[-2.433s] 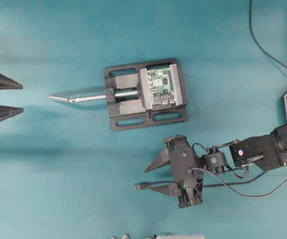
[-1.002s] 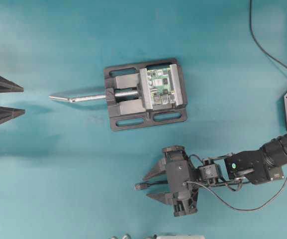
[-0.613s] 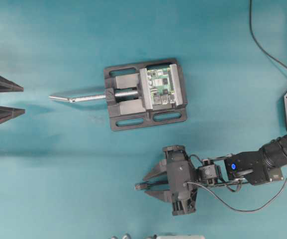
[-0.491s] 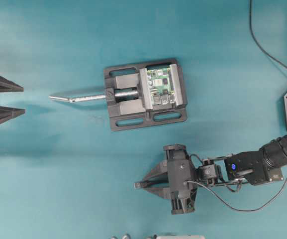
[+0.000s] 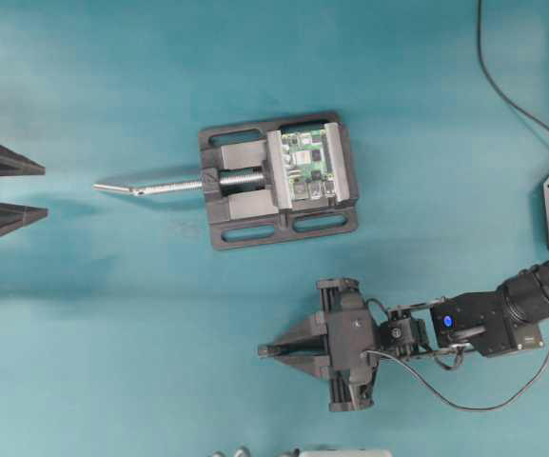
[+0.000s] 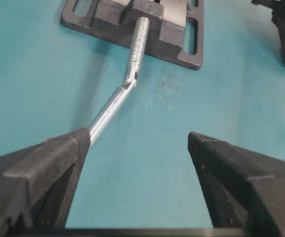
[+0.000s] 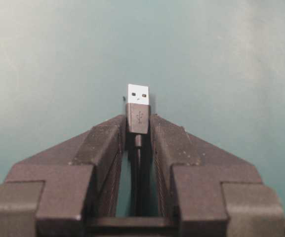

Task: Insert the USB into the fixed PCB.
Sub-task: 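Lower the right gripper over the black USB plug and close on it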

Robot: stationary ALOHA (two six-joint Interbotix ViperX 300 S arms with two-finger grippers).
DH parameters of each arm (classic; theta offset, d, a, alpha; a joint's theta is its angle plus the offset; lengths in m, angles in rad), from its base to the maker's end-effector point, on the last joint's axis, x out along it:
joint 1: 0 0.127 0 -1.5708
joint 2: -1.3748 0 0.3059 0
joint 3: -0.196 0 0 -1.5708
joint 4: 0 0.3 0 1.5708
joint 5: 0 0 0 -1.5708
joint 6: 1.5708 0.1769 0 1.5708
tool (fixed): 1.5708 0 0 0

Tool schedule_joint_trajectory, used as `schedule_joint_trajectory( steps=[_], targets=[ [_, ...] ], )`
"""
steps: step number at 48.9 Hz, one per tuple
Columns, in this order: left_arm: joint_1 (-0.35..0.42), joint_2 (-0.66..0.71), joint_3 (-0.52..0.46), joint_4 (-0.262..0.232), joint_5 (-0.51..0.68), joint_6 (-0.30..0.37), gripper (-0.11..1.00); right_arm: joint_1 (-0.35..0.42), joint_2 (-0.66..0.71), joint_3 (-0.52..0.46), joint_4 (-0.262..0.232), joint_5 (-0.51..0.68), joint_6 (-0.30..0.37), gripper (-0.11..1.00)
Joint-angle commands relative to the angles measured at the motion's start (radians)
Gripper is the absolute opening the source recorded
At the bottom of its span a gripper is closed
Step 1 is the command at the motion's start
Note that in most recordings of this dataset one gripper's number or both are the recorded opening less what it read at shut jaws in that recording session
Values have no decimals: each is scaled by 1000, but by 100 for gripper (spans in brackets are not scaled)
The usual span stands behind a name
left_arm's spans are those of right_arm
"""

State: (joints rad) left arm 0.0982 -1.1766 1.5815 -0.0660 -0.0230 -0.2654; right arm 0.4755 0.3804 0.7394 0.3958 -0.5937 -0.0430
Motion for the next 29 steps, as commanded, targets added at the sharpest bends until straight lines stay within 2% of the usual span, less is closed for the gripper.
schedule_joint_trajectory(
  steps=[1, 12, 17, 19, 22, 29],
  targets=[
    [2, 14, -12, 3, -8, -14, 95, 5, -31, -3, 3, 5, 2, 21],
    [2, 14, -12, 3, -8, -14, 95, 11, -104, 15, 9, 0, -6, 21],
    [2, 14, -12, 3, -8, -14, 95, 21, -146, 55, 40, -51, -25, 21],
    [2, 14, -12, 3, -8, -14, 95, 26, -160, 74, 69, -75, -37, 21],
    [2, 14, -14, 3, -8, -14, 95, 37, -181, 104, 144, -103, -64, 21],
    [2, 14, -12, 3, -8, -14, 95, 75, -207, 133, 353, -141, -150, 21]
  ],
)
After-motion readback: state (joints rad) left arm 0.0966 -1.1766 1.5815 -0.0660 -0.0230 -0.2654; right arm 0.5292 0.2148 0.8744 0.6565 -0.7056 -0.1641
